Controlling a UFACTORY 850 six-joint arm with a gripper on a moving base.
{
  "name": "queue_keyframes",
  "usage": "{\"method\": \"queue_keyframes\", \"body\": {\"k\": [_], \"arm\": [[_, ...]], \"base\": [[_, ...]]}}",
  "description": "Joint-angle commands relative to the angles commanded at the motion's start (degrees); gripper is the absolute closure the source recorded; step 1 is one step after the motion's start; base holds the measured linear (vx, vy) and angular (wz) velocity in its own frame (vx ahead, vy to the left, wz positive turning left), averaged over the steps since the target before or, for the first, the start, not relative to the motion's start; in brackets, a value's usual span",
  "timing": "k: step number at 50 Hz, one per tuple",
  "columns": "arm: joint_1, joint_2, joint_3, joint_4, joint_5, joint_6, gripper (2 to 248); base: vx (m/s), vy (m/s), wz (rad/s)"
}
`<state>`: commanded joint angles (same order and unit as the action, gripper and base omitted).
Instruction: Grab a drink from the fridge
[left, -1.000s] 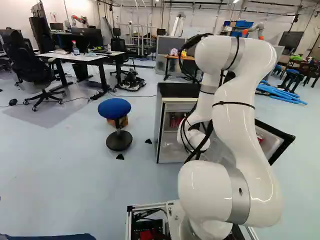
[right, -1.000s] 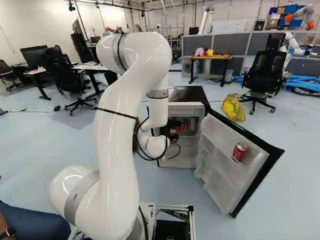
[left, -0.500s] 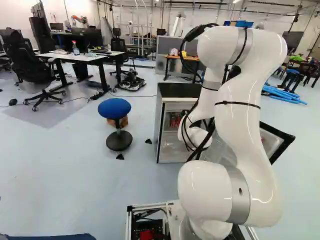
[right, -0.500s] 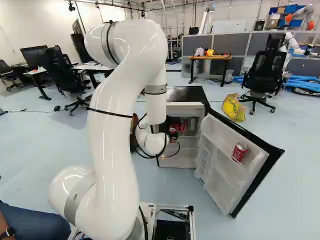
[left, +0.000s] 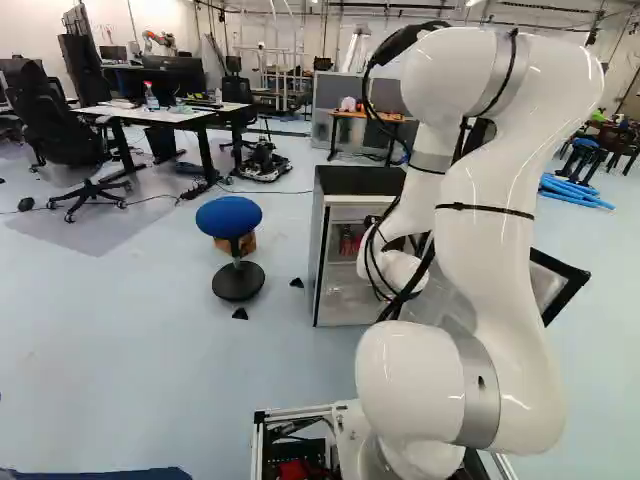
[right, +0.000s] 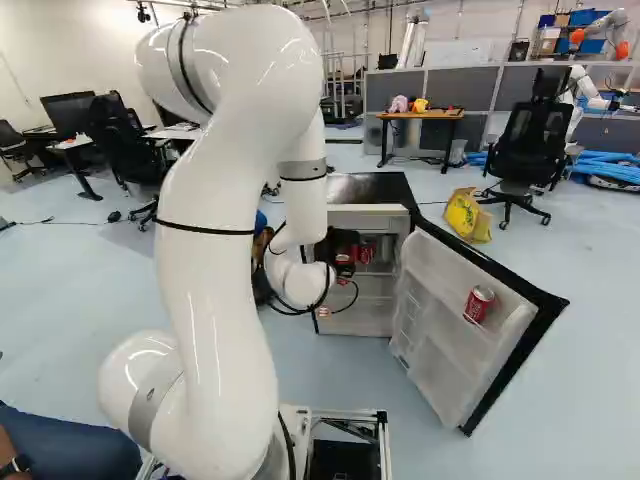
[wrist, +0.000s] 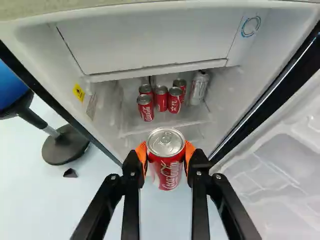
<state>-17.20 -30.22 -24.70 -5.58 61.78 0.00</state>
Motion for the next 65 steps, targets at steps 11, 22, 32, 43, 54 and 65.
{"method": "queue_keyframes", "body": {"k": [11, 22, 32, 43, 54, 65], "arm": [[0.4, 4.09, 3.59, 0.0, -1.32, 0.0, 154], [1.05, 7.89, 6.52, 0.0, -2.27, 0.0, 154], [1.9, 11.15, 8.71, 0.0, -2.72, 0.0, 154], [2.52, 14.06, 10.09, 0.0, -3.11, 0.0, 154], [2.53, 16.68, 11.02, 0.0, -3.5, 0.0, 154], [2.63, 18.88, 11.42, 0.0, -3.89, 0.0, 154]], "base": [[0.0, 0.0, 0.0], [0.0, 0.0, 0.0], [0.0, 0.0, 0.0], [0.0, 0.0, 0.0], [0.0, 0.0, 0.0], [0.0, 0.0, 0.0]]}}
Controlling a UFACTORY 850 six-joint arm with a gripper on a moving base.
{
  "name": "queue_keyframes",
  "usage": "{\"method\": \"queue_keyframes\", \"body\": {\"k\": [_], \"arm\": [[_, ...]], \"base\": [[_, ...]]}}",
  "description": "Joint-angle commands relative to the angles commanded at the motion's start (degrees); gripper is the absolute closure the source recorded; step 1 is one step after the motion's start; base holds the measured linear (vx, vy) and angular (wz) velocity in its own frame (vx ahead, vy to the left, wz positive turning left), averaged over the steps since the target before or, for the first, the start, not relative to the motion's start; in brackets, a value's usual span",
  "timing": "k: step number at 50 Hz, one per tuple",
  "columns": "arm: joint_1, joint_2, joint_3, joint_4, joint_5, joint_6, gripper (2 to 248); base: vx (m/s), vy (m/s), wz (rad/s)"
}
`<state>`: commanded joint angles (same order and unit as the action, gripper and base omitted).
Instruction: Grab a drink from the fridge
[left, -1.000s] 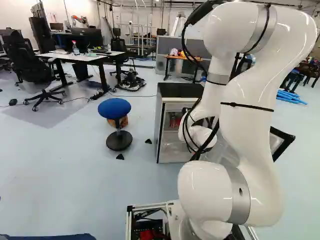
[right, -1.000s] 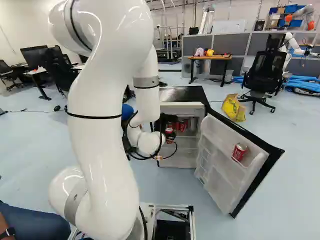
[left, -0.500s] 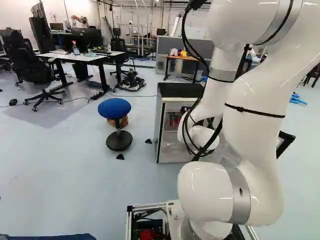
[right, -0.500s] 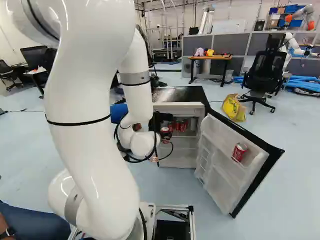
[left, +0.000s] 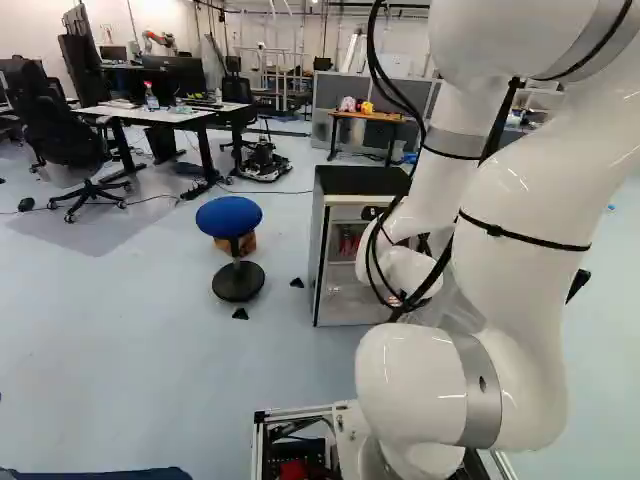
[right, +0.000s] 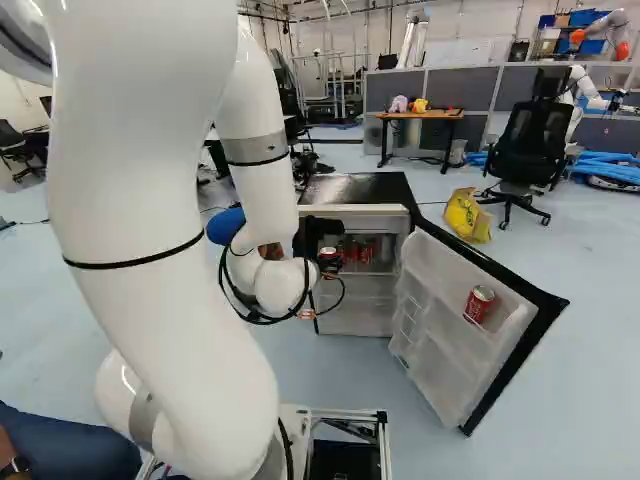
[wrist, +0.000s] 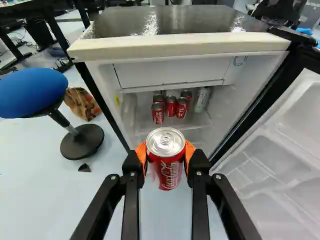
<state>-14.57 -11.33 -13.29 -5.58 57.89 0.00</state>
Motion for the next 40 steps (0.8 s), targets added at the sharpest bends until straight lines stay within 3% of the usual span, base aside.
{"method": "queue_keyframes", "body": {"k": [40], "arm": [[0.64, 6.23, -0.54, 1.67, -3.34, 0.0, 154]], "base": [[0.0, 0.0, 0.0]]}}
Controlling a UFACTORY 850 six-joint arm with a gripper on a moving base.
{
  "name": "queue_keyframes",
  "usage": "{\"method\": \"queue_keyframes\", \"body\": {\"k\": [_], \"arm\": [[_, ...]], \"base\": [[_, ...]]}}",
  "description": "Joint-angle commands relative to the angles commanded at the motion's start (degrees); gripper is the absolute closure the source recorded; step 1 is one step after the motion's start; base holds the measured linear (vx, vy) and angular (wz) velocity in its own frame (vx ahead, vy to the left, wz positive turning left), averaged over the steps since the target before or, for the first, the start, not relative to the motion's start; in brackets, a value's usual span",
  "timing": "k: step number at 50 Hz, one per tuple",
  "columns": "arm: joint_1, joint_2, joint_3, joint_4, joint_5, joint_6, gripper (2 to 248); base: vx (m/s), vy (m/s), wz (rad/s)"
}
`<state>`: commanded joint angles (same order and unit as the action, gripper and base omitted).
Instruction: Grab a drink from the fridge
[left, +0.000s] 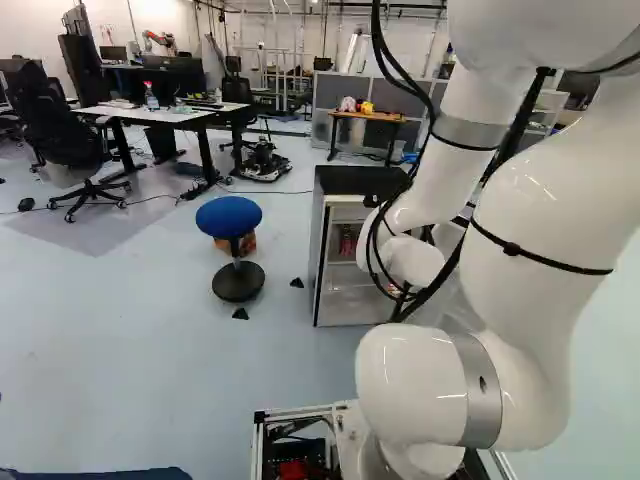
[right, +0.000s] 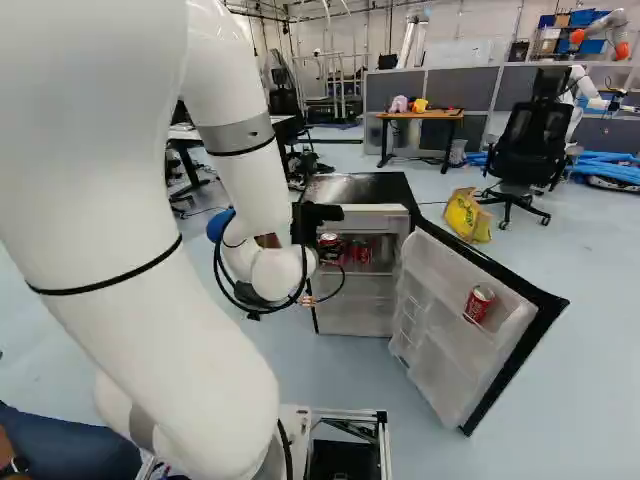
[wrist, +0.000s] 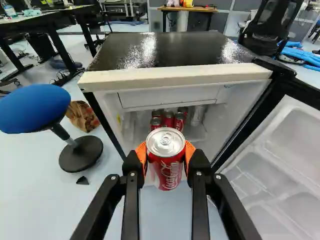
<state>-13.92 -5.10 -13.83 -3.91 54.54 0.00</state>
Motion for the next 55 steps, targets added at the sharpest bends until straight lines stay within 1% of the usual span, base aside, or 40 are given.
{"method": "queue_keyframes", "body": {"k": [26, 55], "arm": [[0.46, 3.23, -1.14, 1.79, -3.03, 0.0, 154], [1.07, 5.58, -3.48, 3.77, -6.37, 0.0, 154]], "base": [[0.0, 0.0, 0.0], [0.0, 0.0, 0.0]]}}
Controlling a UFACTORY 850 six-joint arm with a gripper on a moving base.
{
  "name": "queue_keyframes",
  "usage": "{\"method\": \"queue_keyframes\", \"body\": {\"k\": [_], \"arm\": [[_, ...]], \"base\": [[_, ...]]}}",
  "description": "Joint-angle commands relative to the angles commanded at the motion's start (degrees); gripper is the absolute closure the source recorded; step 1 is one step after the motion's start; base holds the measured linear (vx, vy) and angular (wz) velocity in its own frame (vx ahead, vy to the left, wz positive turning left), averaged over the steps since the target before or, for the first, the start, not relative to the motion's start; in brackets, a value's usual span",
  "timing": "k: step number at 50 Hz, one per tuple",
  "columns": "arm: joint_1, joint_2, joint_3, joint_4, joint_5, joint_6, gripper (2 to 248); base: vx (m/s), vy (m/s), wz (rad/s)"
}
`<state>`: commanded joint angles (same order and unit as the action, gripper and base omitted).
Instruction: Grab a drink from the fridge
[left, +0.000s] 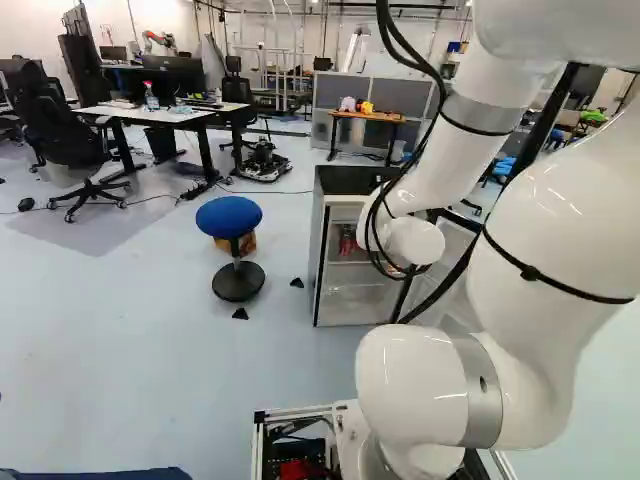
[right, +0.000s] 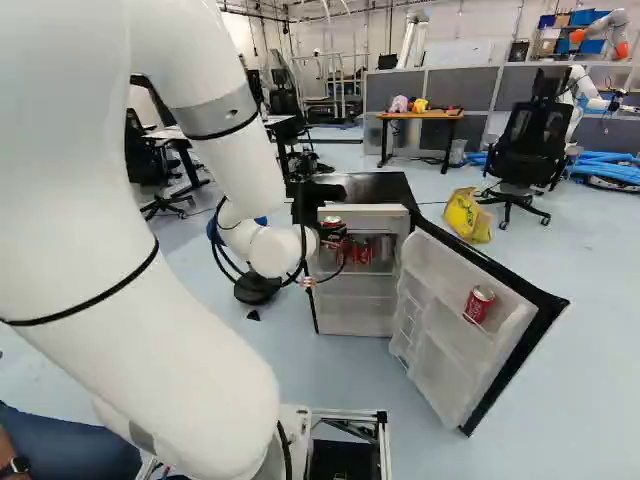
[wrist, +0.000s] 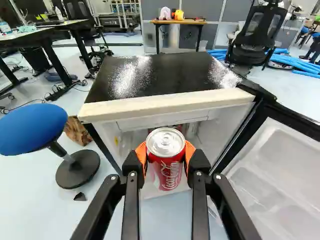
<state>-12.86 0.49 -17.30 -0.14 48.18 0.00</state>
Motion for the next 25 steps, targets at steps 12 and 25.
{"method": "queue_keyframes", "body": {"k": [12, 25], "arm": [[0.27, 0.59, -1.31, 0.82, -1.39, 0.0, 154], [0.56, 1.09, -2.81, 1.71, -2.89, 0.0, 154]], "base": [[0.0, 0.0, 0.0], [0.0, 0.0, 0.0]]}}
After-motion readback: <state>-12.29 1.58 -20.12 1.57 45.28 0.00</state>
